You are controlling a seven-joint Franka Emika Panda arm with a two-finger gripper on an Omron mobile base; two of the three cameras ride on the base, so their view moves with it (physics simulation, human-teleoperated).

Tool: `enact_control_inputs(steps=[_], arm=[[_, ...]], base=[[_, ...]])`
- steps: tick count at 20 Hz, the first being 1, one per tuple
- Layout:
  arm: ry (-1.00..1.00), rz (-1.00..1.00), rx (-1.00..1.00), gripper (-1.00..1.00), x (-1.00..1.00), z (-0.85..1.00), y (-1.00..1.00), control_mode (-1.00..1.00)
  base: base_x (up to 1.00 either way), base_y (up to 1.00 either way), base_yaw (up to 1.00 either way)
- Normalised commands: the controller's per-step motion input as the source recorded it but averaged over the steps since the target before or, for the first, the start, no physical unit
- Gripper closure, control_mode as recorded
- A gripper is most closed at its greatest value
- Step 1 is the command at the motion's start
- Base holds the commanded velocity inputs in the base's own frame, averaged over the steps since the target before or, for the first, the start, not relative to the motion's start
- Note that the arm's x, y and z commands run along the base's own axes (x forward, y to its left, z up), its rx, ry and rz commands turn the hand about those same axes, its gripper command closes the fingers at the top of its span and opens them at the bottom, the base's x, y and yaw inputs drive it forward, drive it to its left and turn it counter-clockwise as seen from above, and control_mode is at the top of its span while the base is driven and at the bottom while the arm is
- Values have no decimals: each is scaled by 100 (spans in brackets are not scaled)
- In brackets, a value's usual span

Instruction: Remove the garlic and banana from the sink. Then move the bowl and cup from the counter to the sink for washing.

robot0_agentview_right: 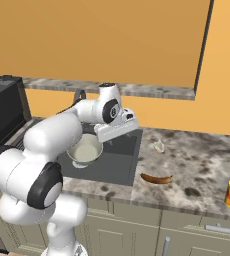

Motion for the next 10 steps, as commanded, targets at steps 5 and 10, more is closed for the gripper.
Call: enact_control_inputs(steps=[5, 10], arm=[[-9, -9, -2, -100, -11, 0, -28, -100], [-12, -6, -1, -100, -13, 0, -27, -100]], base=[[0, 0, 0], [0, 0, 0]])
